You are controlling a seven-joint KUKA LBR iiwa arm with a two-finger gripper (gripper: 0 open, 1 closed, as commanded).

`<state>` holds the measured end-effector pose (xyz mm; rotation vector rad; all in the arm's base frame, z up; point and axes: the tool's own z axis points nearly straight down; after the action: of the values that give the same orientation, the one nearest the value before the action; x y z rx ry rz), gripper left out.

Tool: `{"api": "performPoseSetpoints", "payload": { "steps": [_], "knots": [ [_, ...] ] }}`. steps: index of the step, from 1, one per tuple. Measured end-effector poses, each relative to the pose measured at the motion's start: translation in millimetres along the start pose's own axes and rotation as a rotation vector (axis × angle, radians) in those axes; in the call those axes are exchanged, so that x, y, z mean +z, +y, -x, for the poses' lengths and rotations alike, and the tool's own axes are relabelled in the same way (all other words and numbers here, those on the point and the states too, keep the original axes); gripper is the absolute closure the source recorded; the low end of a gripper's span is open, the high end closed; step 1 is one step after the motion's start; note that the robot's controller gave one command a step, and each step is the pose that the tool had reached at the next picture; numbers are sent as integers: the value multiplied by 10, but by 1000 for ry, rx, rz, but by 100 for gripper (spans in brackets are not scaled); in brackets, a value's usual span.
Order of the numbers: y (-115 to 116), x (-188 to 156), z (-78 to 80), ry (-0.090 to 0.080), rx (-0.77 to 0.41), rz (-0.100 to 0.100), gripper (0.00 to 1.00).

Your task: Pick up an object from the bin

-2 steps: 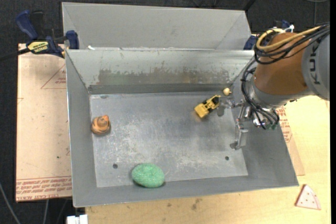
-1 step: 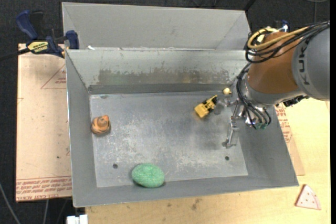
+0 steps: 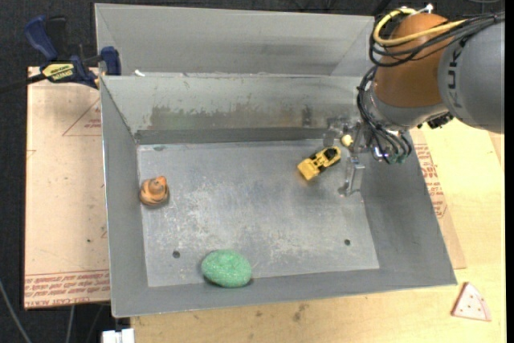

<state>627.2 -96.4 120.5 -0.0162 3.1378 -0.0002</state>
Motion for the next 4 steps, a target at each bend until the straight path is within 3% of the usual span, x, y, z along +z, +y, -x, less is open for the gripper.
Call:
{"api": "performPoseSetpoints", "payload": {
  "steps": [1, 2, 4],
  "knots": [
    [131, 422, 110, 0, 39, 1, 0],
    [212, 504, 199, 0, 121, 1, 100],
    [214, 479, 188, 4, 120, 1, 100]
  ]
}}
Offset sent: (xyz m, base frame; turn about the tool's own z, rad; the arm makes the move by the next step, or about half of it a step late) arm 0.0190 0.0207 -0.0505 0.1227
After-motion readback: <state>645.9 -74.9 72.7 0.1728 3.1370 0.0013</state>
